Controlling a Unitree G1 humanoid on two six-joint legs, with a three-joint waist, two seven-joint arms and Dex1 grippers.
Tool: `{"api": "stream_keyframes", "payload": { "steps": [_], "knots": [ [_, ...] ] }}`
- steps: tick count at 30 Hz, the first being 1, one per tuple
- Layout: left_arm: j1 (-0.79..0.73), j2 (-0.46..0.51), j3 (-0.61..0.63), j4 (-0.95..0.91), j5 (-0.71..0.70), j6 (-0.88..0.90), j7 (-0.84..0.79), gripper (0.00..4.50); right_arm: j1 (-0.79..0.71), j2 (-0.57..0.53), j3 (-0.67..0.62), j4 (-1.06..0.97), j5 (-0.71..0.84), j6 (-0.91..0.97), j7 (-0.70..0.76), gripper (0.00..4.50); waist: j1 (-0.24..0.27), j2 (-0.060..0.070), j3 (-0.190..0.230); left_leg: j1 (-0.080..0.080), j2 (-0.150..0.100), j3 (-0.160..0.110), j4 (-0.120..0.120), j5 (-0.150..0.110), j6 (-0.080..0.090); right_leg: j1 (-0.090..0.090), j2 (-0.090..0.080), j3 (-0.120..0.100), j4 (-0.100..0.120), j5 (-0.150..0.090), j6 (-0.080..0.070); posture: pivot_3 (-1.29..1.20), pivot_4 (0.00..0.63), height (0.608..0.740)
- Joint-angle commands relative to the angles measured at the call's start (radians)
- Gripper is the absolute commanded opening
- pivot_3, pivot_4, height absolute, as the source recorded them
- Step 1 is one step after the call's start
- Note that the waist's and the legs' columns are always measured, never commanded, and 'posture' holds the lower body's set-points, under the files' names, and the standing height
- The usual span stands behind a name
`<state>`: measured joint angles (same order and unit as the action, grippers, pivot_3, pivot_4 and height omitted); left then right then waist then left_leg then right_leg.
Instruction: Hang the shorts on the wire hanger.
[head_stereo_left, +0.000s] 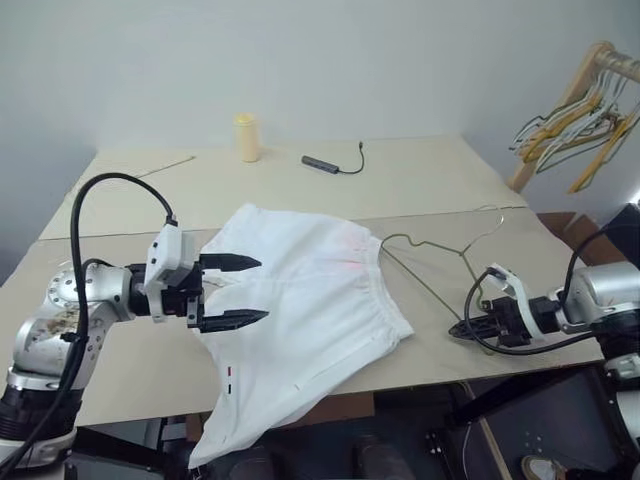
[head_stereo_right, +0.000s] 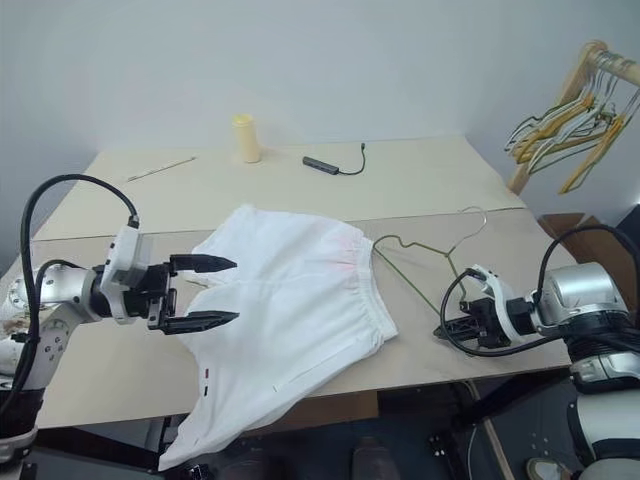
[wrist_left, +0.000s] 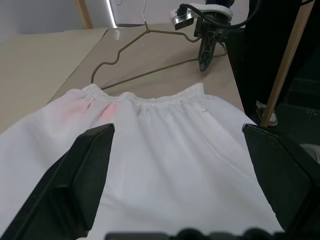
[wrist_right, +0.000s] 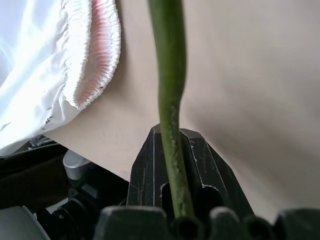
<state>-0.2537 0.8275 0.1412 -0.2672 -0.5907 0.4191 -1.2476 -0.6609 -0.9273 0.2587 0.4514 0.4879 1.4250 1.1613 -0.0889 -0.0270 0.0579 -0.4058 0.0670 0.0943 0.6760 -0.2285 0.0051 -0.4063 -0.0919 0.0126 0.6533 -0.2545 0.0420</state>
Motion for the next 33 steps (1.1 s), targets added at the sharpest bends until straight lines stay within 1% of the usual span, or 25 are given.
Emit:
{"api": "stream_keyframes", "payload": {
  "steps": [1, 9, 13, 20, 23, 27, 29, 33],
  "knots": [
    [0.003, 0.015, 0.035, -0.035, -0.022, 0.001, 0.014, 4.45, -0.015, -0.034, 0.020, -0.053, 0.033, -0.021, 0.079, 0.00, 0.005, 0.001, 0.001, 0.000, 0.000, 0.000, 0.000, 0.000, 0.000, 0.000, 0.000, 0.000, 0.000, 0.000, 0.000, -0.06, 0.066, 0.740],
    [0.012, 0.022, 0.042, -0.044, -0.031, 0.009, 0.026, 4.45, 0.012, -0.095, 0.112, -0.106, 0.021, -0.074, 0.199, 0.00, 0.022, 0.002, 0.001, -0.001, 0.000, 0.001, -0.001, -0.002, 0.001, 0.000, 0.000, 0.000, -0.004, 0.000, 0.000, -0.05, 0.068, 0.740],
    [0.008, 0.029, 0.039, -0.038, -0.025, 0.006, 0.025, 4.45, -0.001, -0.091, 0.175, -0.081, -0.015, -0.128, 0.248, 0.00, 0.024, 0.002, 0.002, -0.001, 0.000, 0.001, -0.001, -0.003, 0.000, 0.000, 0.000, 0.000, -0.005, 0.000, 0.000, -0.04, 0.063, 0.740],
    [0.012, 0.039, 0.046, -0.047, -0.026, 0.006, 0.026, 4.45, -0.163, 0.063, 0.210, 0.230, -0.141, -0.237, 0.230, 0.00, 0.021, 0.002, 0.002, 0.000, 0.001, 0.001, -0.001, -0.003, 0.000, 0.001, 0.002, 0.000, -0.005, 0.000, 0.000, -0.02, 0.054, 0.740],
    [0.023, 0.045, 0.059, -0.057, -0.026, 0.007, 0.032, 4.45, -0.194, 0.086, 0.229, 0.273, -0.172, -0.267, 0.276, 0.00, 0.030, 0.003, 0.002, -0.002, 0.001, 0.001, -0.001, -0.003, 0.000, 0.000, 0.001, 0.000, -0.006, 0.000, 0.000, 0.01, 0.052, 0.740],
    [0.047, 0.052, 0.076, -0.073, -0.028, 0.006, 0.039, 4.45, -0.204, 0.089, 0.273, 0.275, -0.207, -0.316, 0.370, 0.00, 0.048, 0.003, 0.002, -0.003, 0.001, 0.001, -0.001, -0.003, 0.000, -0.001, 0.001, 0.000, -0.007, 0.000, 0.001, 0.02, 0.053, 0.740],
    [0.055, 0.053, 0.079, -0.078, -0.028, 0.003, 0.042, 4.45, -0.225, 0.114, 0.278, 0.321, -0.235, -0.335, 0.369, 0.00, 0.051, 0.003, 0.002, -0.003, 0.001, 0.001, -0.001, -0.003, 0.000, -0.001, 0.001, -0.001, -0.006, 0.000, 0.000, 0.03, 0.054, 0.740],
    [0.068, 0.050, 0.085, -0.107, -0.041, 0.010, 0.054, 4.45, -0.290, 0.199, 0.237, 0.493, -0.280, -0.378, 0.330, 0.00, 0.051, 0.003, 0.002, -0.001, 0.001, 0.001, -0.001, -0.003, 0.000, 0.000, 0.002, -0.001, -0.006, 0.000, 0.000, 0.05, 0.043, 0.740]
  ]
}}
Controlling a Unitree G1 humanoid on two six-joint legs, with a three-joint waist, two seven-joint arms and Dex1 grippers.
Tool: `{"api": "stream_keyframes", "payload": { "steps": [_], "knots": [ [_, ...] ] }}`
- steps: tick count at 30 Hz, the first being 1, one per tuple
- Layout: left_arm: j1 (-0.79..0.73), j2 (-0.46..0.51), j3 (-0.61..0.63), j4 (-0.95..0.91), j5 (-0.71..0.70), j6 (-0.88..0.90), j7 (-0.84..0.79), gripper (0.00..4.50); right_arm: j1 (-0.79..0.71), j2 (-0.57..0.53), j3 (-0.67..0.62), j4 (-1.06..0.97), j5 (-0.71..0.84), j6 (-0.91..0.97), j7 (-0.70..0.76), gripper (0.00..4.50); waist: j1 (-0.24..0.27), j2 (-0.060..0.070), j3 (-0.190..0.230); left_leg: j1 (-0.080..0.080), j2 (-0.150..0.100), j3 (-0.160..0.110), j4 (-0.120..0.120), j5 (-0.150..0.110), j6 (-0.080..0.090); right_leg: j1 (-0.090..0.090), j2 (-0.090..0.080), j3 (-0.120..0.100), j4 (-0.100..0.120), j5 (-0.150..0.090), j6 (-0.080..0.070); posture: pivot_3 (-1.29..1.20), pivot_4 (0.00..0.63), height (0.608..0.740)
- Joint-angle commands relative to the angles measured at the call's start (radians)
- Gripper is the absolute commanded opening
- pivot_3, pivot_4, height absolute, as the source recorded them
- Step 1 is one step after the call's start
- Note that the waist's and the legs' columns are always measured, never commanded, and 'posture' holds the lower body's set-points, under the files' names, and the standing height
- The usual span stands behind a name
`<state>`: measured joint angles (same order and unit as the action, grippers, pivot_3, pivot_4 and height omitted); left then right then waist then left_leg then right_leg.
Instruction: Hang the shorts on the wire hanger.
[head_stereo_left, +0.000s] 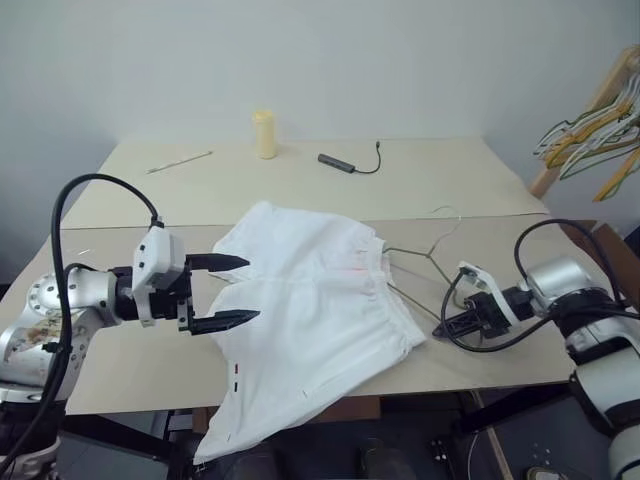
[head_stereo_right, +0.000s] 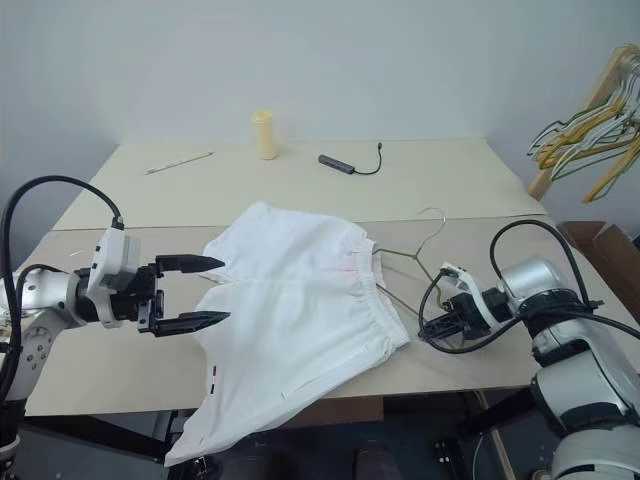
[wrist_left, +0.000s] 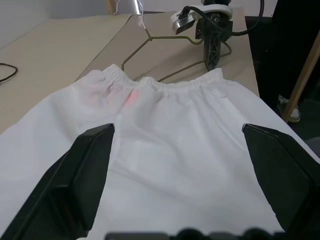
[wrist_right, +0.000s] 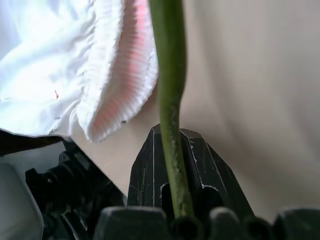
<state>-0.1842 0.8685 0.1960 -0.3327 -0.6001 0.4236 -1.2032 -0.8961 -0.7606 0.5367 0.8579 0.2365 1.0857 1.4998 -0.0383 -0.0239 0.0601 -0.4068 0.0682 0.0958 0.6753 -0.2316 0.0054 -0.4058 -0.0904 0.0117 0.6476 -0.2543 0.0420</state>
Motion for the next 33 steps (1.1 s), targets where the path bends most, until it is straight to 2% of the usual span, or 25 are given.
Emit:
{"api": "stream_keyframes", "payload": {
  "steps": [1, 8, 18, 27, 33],
  "knots": [
    [0.002, 0.010, 0.032, -0.048, -0.033, 0.006, 0.013, 4.45, -0.071, 0.051, -0.053, 0.121, -0.036, -0.052, -0.010, 0.00, -0.001, 0.000, 0.000, 0.000, 0.000, 0.000, 0.000, 0.000, 0.000, 0.000, 0.000, 0.000, 0.000, 0.000, 0.000, 0.05, 0.043, 0.740],
    [0.035, 0.018, 0.054, -0.085, -0.053, 0.016, 0.036, 4.45, -0.155, 0.123, -0.132, 0.317, -0.099, -0.143, -0.032, 0.00, 0.012, 0.001, 0.000, -0.001, 0.000, 0.000, 0.000, 0.000, 0.000, 0.000, 0.000, 0.000, 0.000, 0.000, 0.000, 0.07, 0.052, 0.740],
    [0.041, 0.018, 0.058, -0.095, -0.055, 0.018, 0.054, 4.45, -0.163, 0.176, -0.125, 0.362, -0.223, -0.208, 0.065, 0.00, 0.023, 0.001, 0.000, 0.000, 0.000, 0.000, 0.000, 0.000, 0.000, 0.000, 0.001, 0.000, 0.000, 0.000, 0.000, 0.09, 0.050, 0.740],
    [0.016, 0.016, 0.043, -0.078, -0.048, 0.009, 0.054, 4.45, -0.208, 0.213, -0.222, 0.427, -0.252, -0.201, -0.093, 0.00, 0.018, 0.001, 0.000, 0.002, 0.000, 0.000, 0.000, 0.000, 0.000, 0.001, 0.001, 0.000, 0.000, 0.000, 0.000, 0.08, 0.035, 0.740],
    [0.010, 0.013, 0.039, -0.071, -0.041, -0.002, 0.047, 4.45, -0.189, 0.219, -0.228, 0.432, -0.290, -0.210, -0.050, 0.00, 0.021, 0.001, 0.000, 0.001, 0.000, 0.001, 0.000, 0.000, -0.001, 0.001, 0.000, 0.000, 0.000, 0.000, 0.000, 0.07, 0.021, 0.740]
  ]
}}
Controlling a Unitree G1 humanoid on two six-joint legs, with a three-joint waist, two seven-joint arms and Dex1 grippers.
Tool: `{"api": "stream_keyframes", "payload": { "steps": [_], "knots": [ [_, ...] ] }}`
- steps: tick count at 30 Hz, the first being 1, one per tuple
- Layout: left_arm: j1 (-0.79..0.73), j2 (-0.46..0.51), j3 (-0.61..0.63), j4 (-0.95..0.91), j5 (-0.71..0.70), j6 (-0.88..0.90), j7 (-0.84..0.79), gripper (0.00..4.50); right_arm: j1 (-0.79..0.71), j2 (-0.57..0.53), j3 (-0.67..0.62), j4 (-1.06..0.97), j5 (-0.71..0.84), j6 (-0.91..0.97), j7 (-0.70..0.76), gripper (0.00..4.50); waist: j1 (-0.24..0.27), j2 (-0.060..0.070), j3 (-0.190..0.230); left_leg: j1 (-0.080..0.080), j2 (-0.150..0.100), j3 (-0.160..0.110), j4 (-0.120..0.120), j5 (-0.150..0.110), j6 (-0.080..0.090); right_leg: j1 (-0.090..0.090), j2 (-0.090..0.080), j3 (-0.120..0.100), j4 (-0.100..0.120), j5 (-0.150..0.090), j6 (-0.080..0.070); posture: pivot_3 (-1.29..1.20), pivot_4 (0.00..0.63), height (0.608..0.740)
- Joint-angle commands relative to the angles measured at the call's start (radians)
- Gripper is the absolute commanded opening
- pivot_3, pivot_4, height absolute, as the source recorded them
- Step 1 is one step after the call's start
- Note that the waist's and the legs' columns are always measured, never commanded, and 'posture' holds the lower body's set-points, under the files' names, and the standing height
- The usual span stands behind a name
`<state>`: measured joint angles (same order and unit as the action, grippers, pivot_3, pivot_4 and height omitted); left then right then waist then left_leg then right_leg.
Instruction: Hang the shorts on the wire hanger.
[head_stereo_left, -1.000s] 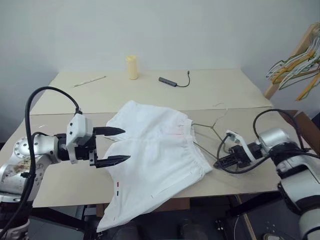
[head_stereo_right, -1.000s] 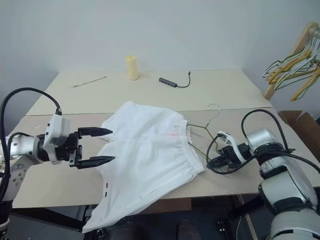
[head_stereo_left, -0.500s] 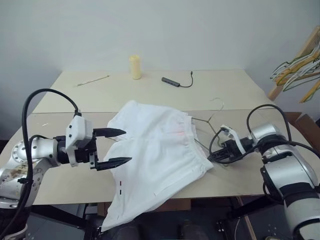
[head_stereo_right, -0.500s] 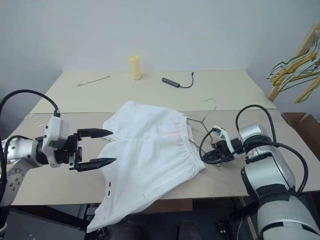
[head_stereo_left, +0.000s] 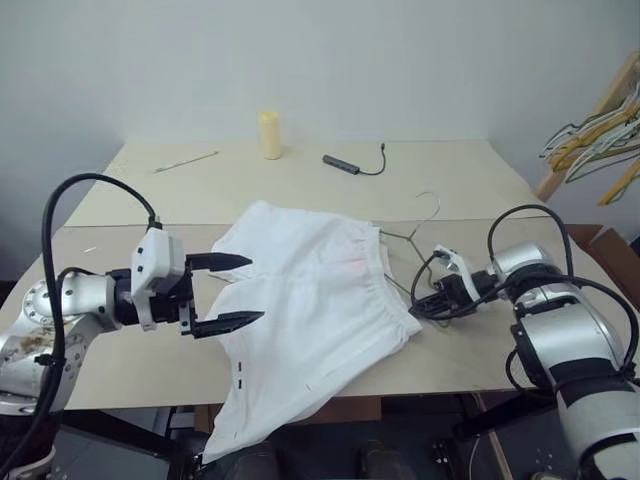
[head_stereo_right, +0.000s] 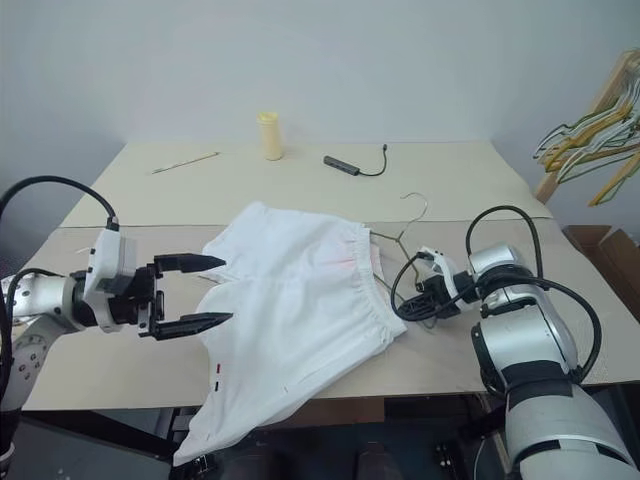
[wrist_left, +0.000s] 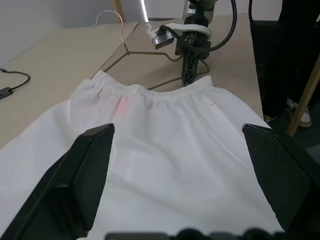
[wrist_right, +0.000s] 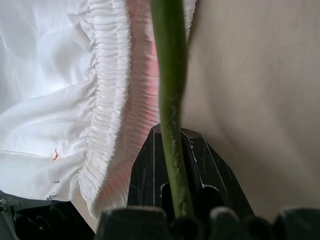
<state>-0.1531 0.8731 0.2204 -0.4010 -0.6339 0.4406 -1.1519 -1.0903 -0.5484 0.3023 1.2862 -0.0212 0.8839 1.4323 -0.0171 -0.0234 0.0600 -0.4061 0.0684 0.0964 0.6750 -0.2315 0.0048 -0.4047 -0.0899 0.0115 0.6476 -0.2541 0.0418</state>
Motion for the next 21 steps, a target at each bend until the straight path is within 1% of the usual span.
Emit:
{"api": "stream_keyframes", "payload": {
  "steps": [1, 4, 6, 8, 11, 16, 19, 21],
  "knots": [
    [-0.023, 0.008, 0.013, 0.001, -0.005, -0.021, -0.006, 4.45, 0.008, 0.008, 0.002, 0.001, -0.032, -0.010, 0.020, 0.00, 0.000, 0.000, 0.000, 0.000, 0.000, 0.000, 0.000, 0.000, 0.000, 0.000, 0.000, 0.000, 0.000, 0.000, 0.000, 0.07, 0.020, 0.740],
    [-0.034, 0.006, 0.007, 0.013, -0.002, -0.026, -0.010, 4.45, 0.001, 0.002, -0.025, -0.015, -0.020, -0.031, 0.015, 0.00, 0.000, 0.000, 0.000, 0.000, 0.000, 0.000, 0.000, 0.000, 0.000, 0.000, 0.000, 0.000, 0.000, 0.000, 0.000, 0.06, 0.018, 0.740],
    [-0.044, 0.005, 0.002, 0.026, 0.002, -0.032, -0.014, 4.45, -0.005, -0.007, -0.051, -0.048, -0.009, -0.069, -0.027, 0.00, -0.001, 0.000, 0.000, 0.000, 0.000, 0.000, 0.000, 0.000, 0.000, 0.000, 0.000, 0.000, 0.000, 0.000, 0.000, 0.05, 0.014, 0.740],
    [-0.061, 0.003, -0.006, 0.043, 0.007, -0.038, -0.018, 4.45, -0.006, -0.020, -0.067, -0.123, -0.008, -0.122, -0.063, 0.00, -0.003, 0.000, 0.000, 0.000, 0.000, 0.000, 0.000, 0.000, 0.000, 0.000, 0.000, 0.000, 0.000, 0.000, 0.000, 0.03, 0.012, 0.740],
    [-0.095, 0.000, -0.018, 0.081, 0.018, -0.054, -0.028, 4.45, 0.028, -0.041, -0.080, -0.329, -0.011, -0.182, -0.132, 0.00, -0.007, 0.001, -0.001, -0.001, 0.000, 0.000, 0.000, 0.000, 0.000, -0.002, 0.000, 0.000, 0.001, 0.000, 0.000, 0.01, 0.007, 0.740],
    [-0.196, 0.002, -0.039, 0.193, 0.062, -0.105, -0.052, 4.45, 0.097, -0.052, -0.128, -0.706, 0.007, -0.161, -0.265, 0.00, -0.018, 0.001, -0.001, -0.007, 0.000, 0.000, 0.000, 0.001, -0.001, -0.007, 0.000, -0.001, 0.001, 0.000, 0.000, -0.04, 0.000, 0.740],
    [-0.298, 0.015, -0.047, 0.297, 0.099, -0.153, -0.079, 4.45, 0.157, -0.063, -0.122, -0.973, -0.003, -0.155, -0.330, 0.00, -0.025, 0.001, -0.001, -0.010, 0.000, 0.000, 0.001, 0.001, -0.002, -0.010, 0.000, -0.001, 0.002, 0.000, 0.001, -0.06, 0.000, 0.740],
    [-0.372, 0.029, -0.051, 0.376, 0.124, -0.192, -0.109, 4.45, 0.203, -0.083, -0.092, -1.130, -0.019, -0.154, -0.349, 0.00, -0.030, 0.001, -0.001, -0.014, 0.000, 0.000, 0.002, 0.001, -0.002, -0.014, 0.000, -0.001, 0.002, 0.001, 0.001, -0.07, 0.000, 0.740]
  ]
}}
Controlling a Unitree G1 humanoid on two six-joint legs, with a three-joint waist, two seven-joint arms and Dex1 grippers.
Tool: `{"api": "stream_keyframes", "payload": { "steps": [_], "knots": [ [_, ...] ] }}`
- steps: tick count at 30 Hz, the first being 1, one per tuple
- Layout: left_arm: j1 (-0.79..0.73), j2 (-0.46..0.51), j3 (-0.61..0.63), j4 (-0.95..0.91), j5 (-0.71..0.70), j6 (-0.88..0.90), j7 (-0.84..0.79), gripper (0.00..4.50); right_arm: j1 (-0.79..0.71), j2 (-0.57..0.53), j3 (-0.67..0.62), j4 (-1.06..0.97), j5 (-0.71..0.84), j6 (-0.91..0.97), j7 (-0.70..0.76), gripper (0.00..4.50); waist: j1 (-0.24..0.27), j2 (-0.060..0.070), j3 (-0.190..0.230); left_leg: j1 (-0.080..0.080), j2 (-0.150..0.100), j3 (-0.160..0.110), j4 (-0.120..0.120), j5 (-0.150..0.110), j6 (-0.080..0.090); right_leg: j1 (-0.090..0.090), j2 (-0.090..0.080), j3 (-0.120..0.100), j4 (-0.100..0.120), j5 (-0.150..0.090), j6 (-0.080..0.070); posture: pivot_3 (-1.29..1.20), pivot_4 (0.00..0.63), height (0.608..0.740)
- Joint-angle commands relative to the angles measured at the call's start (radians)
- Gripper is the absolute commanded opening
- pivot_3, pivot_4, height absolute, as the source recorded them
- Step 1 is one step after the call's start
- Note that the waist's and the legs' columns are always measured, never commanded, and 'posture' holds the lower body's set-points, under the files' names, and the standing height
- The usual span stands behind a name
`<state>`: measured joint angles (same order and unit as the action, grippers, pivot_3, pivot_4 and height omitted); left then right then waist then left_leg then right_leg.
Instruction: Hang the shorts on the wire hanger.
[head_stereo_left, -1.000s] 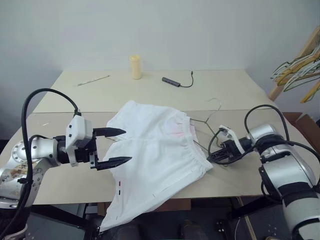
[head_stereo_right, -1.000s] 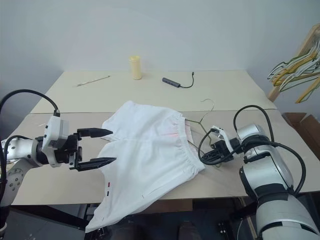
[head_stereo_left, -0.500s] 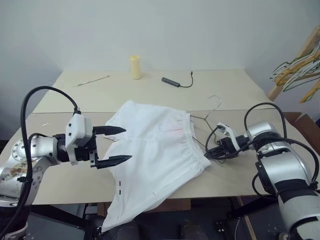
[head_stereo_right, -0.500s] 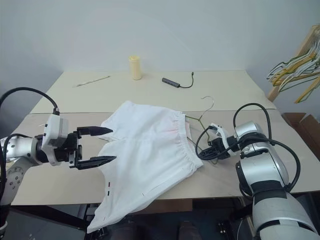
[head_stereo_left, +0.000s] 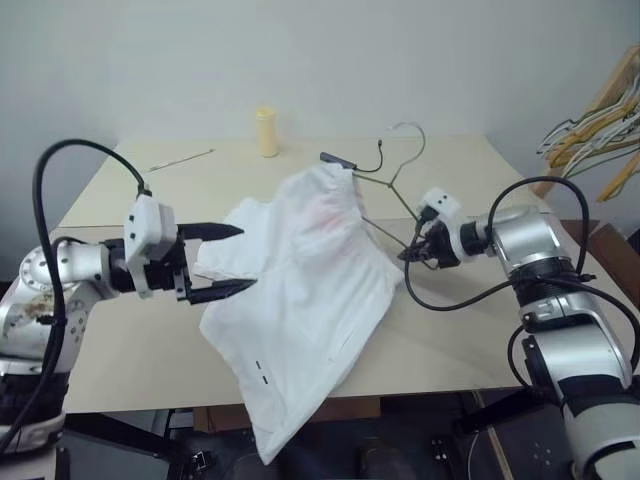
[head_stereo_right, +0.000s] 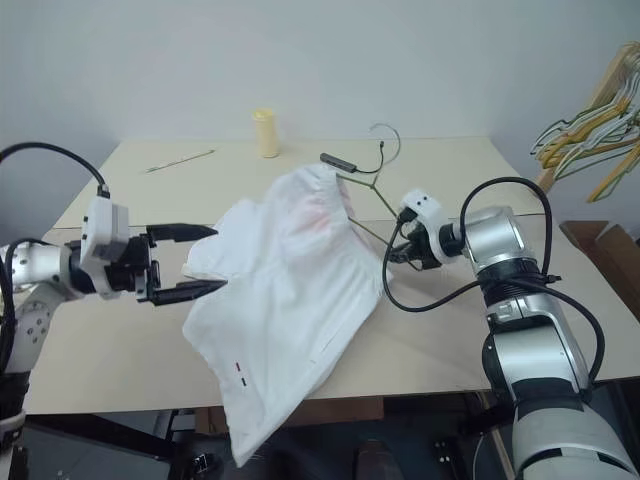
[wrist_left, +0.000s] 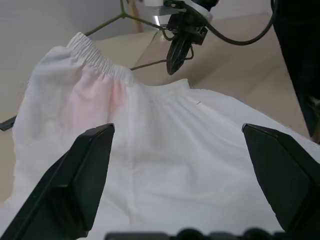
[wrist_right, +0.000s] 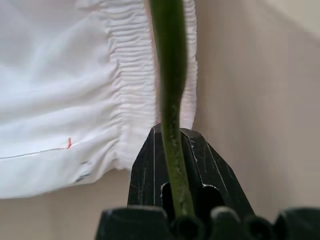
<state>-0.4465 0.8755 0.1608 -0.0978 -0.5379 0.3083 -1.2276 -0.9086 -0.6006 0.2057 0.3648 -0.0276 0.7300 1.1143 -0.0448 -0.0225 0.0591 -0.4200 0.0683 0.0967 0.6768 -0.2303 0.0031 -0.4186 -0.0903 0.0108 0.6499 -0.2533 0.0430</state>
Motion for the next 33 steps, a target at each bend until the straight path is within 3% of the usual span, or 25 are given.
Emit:
{"api": "stream_keyframes", "payload": {
  "steps": [1, 5, 10, 17, 21, 25, 33],
  "knots": [
    [-0.115, 0.034, 0.007, 0.110, 0.036, -0.074, -0.049, 4.45, 0.042, -0.039, 0.016, -0.276, -0.016, 0.002, -0.037, 0.00, -0.004, 0.000, 0.000, -0.002, 0.000, 0.000, 0.000, 0.000, -0.001, -0.002, 0.000, 0.000, 0.001, 0.000, 0.000, -0.08, 0.000, 0.740],
    [-0.262, 0.068, -0.009, 0.224, 0.041, -0.098, -0.142, 4.45, 0.086, -0.068, 0.063, -0.471, -0.024, 0.045, -0.053, 0.00, -0.023, 0.000, 0.000, -0.005, 0.000, 0.000, 0.001, 0.001, -0.001, -0.004, 0.000, 0.000, 0.000, 0.000, 0.000, -0.08, 0.000, 0.740],
    [-0.395, 0.056, -0.081, 0.350, 0.100, -0.184, -0.254, 4.45, 0.086, -0.093, 0.136, -0.560, -0.039, 0.094, -0.058, 0.00, -0.035, 0.000, -0.001, -0.004, 0.000, 0.000, 0.002, 0.001, 0.000, -0.003, 0.000, 0.000, 0.001, 0.001, 0.001, -0.10, 0.000, 0.740],
    [-0.506, 0.005, -0.290, 0.546, 0.311, -0.357, -0.383, 4.45, 0.036, -0.103, 0.202, -0.592, -0.022, 0.150, -0.026, 0.00, -0.054, -0.001, -0.002, -0.004, 0.000, 0.000, 0.004, 0.001, 0.000, -0.003, 0.000, 0.000, 0.004, 0.001, 0.001, -0.10, 0.000, 0.740],
    [-0.563, -0.082, -0.378, 0.694, 0.451, -0.513, -0.323, 4.45, -0.007, -0.093, 0.242, -0.590, -0.024, 0.179, -0.016, 0.00, -0.058, -0.001, -0.002, -0.004, 0.000, 0.000, 0.004, 0.001, 0.000, -0.004, 0.000, 0.000, 0.005, 0.001, 0.001, -0.11, 0.000, 0.740],
    [-0.593, -0.139, -0.395, 0.777, 0.503, -0.587, -0.294, 3.56, -0.034, -0.084, 0.263, -0.593, -0.026, 0.224, -0.030, 0.00, -0.067, -0.001, -0.002, -0.004, 0.000, 0.000, 0.004, 0.001, 0.000, -0.005, 0.000, 0.001, 0.006, 0.001, 0.001, -0.13, 0.000, 0.740],
    [-0.596, -0.162, -0.389, 0.829, 0.517, -0.632, -0.323, 0.95, -0.059, -0.074, 0.265, -0.601, -0.010, 0.263, -0.043, 0.00, -0.107, -0.001, -0.002, -0.004, 0.000, -0.001, 0.005, 0.000, 0.000, -0.005, -0.001, 0.001, 0.008, 0.000, 0.001, -0.15, 0.000, 0.740]
  ]
}}
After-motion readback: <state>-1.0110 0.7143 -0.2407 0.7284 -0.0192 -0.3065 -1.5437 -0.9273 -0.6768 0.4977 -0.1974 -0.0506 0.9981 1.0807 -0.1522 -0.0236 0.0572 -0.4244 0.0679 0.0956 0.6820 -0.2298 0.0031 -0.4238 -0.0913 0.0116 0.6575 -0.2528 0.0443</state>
